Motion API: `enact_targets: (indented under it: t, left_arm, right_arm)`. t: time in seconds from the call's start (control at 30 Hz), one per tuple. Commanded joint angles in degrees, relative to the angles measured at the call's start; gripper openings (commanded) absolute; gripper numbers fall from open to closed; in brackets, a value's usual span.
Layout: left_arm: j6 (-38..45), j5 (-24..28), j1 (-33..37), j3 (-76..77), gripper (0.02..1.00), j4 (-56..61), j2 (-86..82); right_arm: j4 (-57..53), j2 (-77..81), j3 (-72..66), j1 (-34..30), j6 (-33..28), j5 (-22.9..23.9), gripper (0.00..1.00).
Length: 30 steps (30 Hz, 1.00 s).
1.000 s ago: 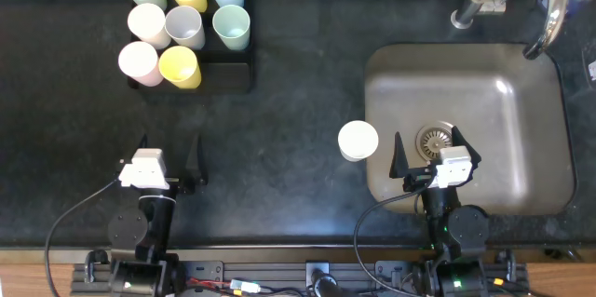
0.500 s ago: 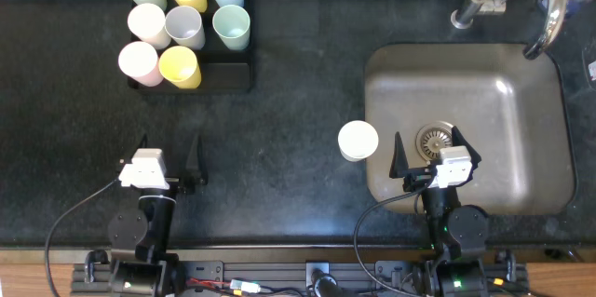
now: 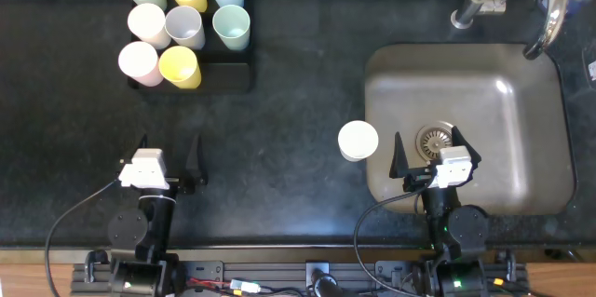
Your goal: Store Cups
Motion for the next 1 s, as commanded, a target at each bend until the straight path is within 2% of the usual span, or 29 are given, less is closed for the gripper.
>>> enact_targets:
  t: [0.03, 0.7, 0.83, 1.0]
  left_arm:
    - [1.05, 1.16, 0.15, -0.09, 1.0, -0.13, -0.7]
    - [1.05, 1.16, 0.15, -0.09, 1.0, -0.13, -0.7]
    - [1.05, 1.16, 0.15, -0.09, 1.0, -0.13, -0.7]
    - [1.07, 1.16, 0.15, -0.09, 1.0, -0.13, -0.7]
  right_arm:
    - [0.31, -0.55, -0.76, -0.28, 0.0, -0.02, 0.998]
    - [0.68, 2.84, 0.87, -0.28, 0.0, 0.02, 0.998]
    - [-2.12, 13.0, 10.43, -0.28, 0.04, -0.02, 1.0]
    - [-17.77, 30.58, 31.85, -0.28, 4.07, -0.87, 0.996]
